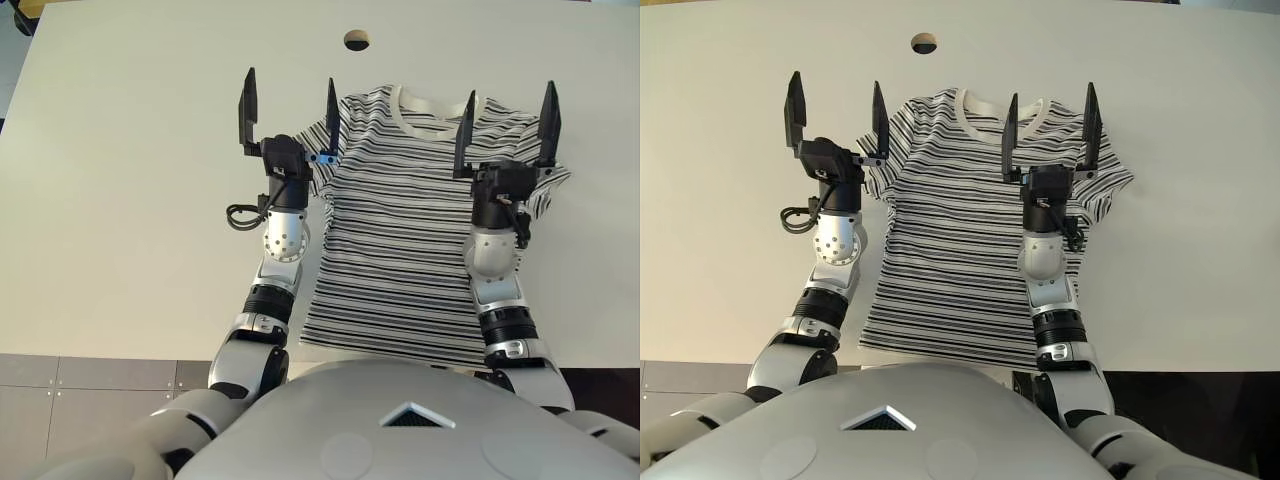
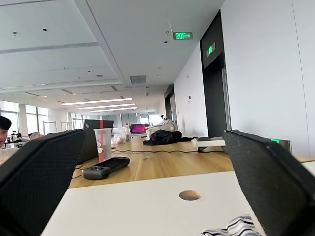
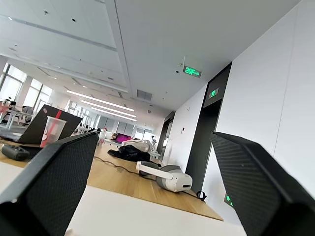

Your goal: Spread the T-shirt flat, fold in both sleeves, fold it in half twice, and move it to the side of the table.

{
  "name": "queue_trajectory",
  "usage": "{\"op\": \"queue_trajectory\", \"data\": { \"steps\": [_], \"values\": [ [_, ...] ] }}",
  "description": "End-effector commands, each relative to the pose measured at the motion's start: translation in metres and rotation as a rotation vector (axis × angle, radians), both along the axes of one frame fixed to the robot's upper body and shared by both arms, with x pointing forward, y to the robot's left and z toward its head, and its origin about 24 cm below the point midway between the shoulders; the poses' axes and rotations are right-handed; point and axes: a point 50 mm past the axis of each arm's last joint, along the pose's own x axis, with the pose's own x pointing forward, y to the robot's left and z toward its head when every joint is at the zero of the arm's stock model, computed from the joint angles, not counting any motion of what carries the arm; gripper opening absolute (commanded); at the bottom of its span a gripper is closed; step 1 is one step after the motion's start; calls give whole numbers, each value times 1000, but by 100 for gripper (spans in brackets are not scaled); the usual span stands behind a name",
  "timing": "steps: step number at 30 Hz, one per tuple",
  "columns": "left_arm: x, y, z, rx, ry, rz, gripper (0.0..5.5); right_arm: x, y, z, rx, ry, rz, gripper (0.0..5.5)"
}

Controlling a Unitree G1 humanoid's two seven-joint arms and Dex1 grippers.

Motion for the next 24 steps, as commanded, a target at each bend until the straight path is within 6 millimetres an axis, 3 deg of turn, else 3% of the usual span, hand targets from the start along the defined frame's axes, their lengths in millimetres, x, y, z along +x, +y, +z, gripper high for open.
{"op": "queue_trajectory", "data": {
  "steps": [1, 8, 13, 18, 24],
  "values": [
    [14, 3, 10, 188, -30, 5, 512, 1, 2, 13, -17, -75, 6, 421],
    [49, 37, 22, 929, -85, -8, 512, -3, -15, 24, -114, -125, -20, 421],
    [65, 59, 5, 1389, -7, -82, 512, -5, -32, 27, -184, -131, -71, 421],
    [63, 59, -14, 1482, 82, -226, 512, -8, -46, 30, -242, -140, -120, 421],
    [63, 54, -22, 1526, 105, -339, 512, -9, -46, 28, -293, -130, -135, 421]
  ]
}}
